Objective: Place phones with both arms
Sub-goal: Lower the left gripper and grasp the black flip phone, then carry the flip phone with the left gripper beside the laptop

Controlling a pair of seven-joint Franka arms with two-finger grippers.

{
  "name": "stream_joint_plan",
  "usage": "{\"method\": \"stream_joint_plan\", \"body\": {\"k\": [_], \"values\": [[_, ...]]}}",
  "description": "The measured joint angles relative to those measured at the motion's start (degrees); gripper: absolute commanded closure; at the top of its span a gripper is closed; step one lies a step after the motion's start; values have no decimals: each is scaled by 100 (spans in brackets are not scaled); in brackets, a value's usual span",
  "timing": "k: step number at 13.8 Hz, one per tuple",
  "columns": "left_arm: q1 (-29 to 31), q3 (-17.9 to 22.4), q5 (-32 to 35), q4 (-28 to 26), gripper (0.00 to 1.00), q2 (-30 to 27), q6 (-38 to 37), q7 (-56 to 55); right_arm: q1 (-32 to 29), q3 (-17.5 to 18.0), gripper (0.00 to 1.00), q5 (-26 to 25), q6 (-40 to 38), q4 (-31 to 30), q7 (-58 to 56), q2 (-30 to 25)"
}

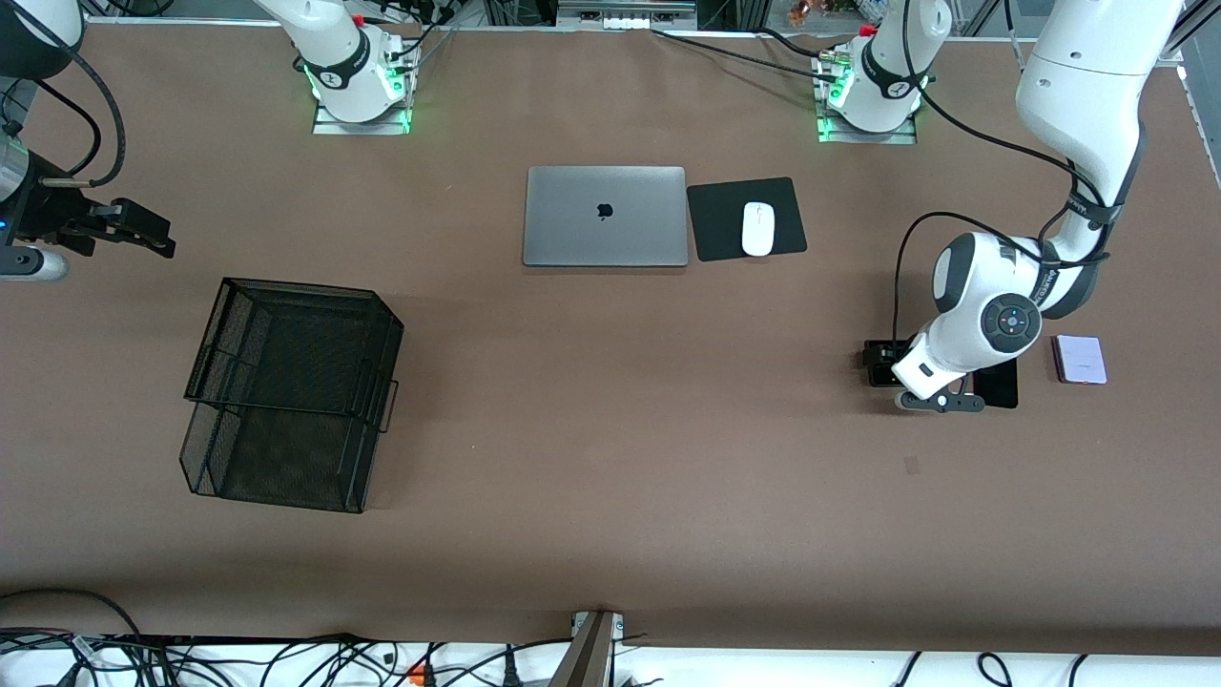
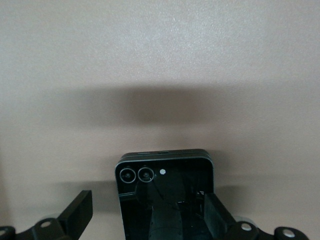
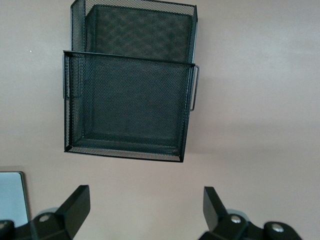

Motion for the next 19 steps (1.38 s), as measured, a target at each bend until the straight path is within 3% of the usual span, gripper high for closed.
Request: {"method": "stream_joint_plan", "body": {"k": [4, 9, 10, 11, 15, 19], "values": [[-5, -154, -423, -27, 0, 7, -23, -38, 1, 3, 0, 0, 0, 0, 0, 0], [27, -170, -459, -65, 0, 110, -31, -119, 2, 3, 0, 0, 0, 0, 0, 0], [54, -163, -459, -64, 71, 122, -31, -118, 2, 3, 0, 0, 0, 0, 0, 0], [65, -164, -459, -63, 92, 123, -30, -112, 2, 3, 0, 0, 0, 0, 0, 0], [61, -185, -459, 107, 92, 48, -377, -68, 2, 3, 0, 0, 0, 0, 0, 0], [-121, -346, -474, 1111, 83, 39, -1741, -44, 2, 3, 0, 0, 0, 0, 0, 0]]}}
